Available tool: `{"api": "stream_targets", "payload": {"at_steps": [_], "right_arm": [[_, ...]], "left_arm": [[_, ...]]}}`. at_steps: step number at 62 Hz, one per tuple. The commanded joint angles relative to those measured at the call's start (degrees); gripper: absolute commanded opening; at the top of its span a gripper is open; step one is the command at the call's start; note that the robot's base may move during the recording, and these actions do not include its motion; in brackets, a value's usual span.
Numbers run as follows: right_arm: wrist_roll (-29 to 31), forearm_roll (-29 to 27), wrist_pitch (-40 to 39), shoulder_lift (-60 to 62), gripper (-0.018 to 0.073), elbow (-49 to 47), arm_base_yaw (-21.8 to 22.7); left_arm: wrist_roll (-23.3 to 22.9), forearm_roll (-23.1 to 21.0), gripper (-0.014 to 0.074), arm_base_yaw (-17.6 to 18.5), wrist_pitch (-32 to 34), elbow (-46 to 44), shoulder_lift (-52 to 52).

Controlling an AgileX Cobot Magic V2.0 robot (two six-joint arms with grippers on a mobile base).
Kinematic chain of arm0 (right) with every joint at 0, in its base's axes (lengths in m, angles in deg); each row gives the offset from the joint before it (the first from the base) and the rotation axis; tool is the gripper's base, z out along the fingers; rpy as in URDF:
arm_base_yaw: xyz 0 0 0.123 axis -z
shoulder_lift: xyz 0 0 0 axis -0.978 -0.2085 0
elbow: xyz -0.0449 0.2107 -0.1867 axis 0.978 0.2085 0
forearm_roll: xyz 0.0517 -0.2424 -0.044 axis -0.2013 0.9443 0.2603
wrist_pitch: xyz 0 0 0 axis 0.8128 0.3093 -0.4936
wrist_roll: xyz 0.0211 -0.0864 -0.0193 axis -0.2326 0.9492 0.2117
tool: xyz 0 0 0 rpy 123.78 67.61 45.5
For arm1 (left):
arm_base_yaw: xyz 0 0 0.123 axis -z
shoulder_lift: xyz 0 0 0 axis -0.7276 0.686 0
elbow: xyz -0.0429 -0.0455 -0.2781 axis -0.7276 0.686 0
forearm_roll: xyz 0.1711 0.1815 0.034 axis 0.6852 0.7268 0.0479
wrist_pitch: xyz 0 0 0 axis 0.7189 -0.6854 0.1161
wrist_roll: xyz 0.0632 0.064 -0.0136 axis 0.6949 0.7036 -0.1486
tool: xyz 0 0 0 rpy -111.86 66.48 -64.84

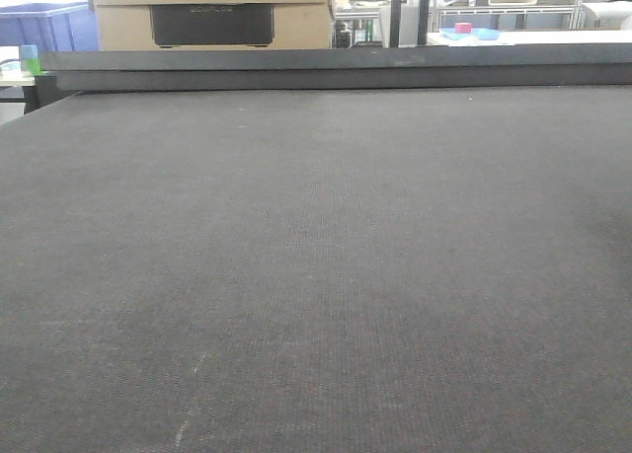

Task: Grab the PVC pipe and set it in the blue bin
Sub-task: 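Lift both held pipe pieces up off the table, then drive the base past the red table toward the shelf of blue bins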

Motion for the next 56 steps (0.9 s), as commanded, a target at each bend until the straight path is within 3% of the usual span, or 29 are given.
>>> {"api": "stream_targets", "payload": {"at_steps": [1, 56], "right_arm": [[0.2, 0.0, -1.4, 0.3, -0.0162, 0.1, 0.0], [0.2, 0.0, -2.4, 0.3, -0.0162, 0.1, 0.0]], "left_arm": [[0.1, 0.3, -0.0111, 0.0, 1.6, 0.0, -0.3], [0.1, 0.3, -0.0111, 0.0, 2.3, 0.0, -0.3]]}}
